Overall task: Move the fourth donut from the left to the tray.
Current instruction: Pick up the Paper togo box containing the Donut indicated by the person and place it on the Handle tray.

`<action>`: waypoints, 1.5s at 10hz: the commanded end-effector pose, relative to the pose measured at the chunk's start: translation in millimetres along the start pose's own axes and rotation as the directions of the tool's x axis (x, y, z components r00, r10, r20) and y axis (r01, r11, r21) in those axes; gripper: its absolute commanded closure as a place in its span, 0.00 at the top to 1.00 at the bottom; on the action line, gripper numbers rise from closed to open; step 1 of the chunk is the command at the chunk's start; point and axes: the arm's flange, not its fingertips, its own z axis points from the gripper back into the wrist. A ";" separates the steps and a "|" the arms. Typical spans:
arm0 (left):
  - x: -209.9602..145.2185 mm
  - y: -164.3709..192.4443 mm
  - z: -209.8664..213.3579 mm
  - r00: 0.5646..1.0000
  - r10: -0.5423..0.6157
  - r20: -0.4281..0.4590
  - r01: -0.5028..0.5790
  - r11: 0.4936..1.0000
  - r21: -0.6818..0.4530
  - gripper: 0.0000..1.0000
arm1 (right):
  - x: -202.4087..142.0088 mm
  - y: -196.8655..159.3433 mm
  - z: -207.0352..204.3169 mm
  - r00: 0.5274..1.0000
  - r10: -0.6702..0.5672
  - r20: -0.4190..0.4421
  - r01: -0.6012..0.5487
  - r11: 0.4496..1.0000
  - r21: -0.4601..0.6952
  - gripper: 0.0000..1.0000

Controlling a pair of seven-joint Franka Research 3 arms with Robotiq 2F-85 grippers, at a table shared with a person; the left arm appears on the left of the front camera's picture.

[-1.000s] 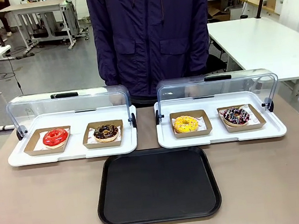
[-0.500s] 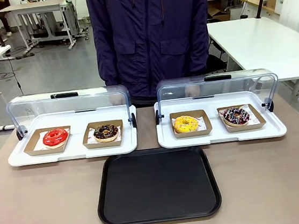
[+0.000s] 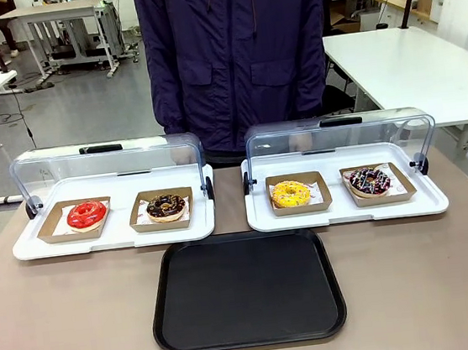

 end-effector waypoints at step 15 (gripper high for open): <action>1.5 -4.4 -0.9 1.000 0.002 -0.011 -0.002 1.000 0.009 1.00 | 1.5 -3.5 -1.4 0.999 0.024 0.030 -0.024 1.000 0.001 1.00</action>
